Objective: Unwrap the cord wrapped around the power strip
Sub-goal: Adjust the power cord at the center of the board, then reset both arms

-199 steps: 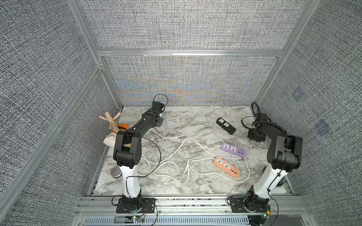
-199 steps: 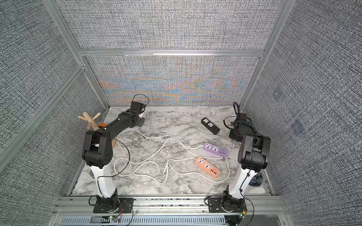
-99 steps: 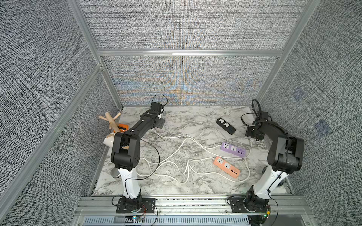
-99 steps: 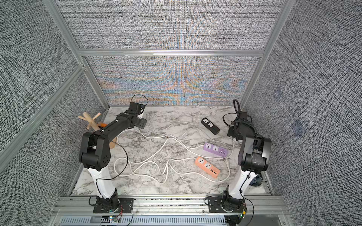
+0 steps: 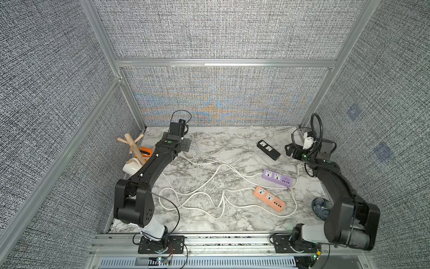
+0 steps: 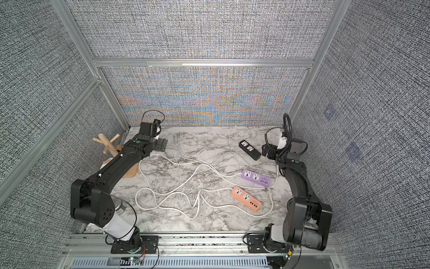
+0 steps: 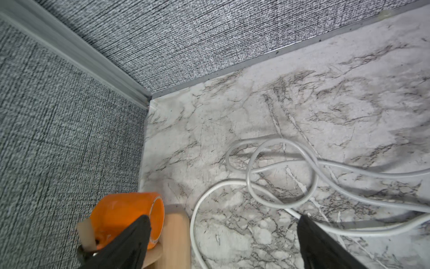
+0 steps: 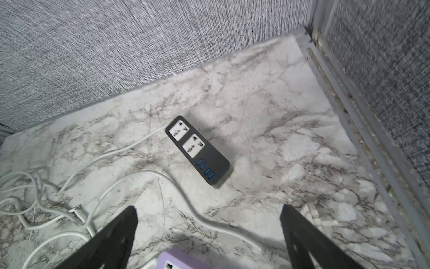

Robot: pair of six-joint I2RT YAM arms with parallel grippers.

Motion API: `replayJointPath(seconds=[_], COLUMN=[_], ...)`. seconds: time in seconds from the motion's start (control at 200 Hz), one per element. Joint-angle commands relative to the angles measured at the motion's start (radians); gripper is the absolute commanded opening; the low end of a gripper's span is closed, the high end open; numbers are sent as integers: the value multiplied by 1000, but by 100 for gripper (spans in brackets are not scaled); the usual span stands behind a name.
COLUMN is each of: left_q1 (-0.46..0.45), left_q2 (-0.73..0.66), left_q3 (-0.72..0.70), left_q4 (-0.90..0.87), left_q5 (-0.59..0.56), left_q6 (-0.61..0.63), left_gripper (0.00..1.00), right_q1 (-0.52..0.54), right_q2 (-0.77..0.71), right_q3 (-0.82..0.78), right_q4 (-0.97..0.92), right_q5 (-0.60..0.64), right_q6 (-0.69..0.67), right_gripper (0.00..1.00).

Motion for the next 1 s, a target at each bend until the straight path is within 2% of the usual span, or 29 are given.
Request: replayJointPath(seconds=[0.0, 0.105, 0.21, 0.33, 0.435, 0.576, 0.761, 0.936, 0.996], left_q1=[5, 28, 82, 113, 123, 142, 197, 265, 272], left_q2=[-78, -133, -130, -90, -55, -51, -87, -111, -122], left_q3=[-152, -319, -392, -449, -460, -449, -560, -610, -624], left_q4=[133, 278, 354, 477, 520, 495, 614, 666, 680], left_q5=[-67, -86, -8, 13, -14, 16, 90, 163, 176], left_q6=[-7, -4, -37, -40, -4, -20, -56, -106, -110], left_gripper=[100, 100, 100, 100, 100, 100, 100, 100, 100], right_q1=[52, 111, 152, 162, 174, 183, 185, 194, 194], right_q2=[-102, -165, -166, -107, -88, -54, -37, 55, 56], right_q3=[-147, -295, -438, -538, -541, -539, -545, -608, -623], right_q4=[305, 442, 626, 806, 872, 934, 996, 1213, 1221], right_q5=[-6, 105, 120, 118, 172, 229, 245, 254, 267], right_q6=[-20, -84, -182, -108, -105, -114, -142, -162, -157], right_gripper=[98, 98, 98, 98, 98, 98, 98, 98, 98])
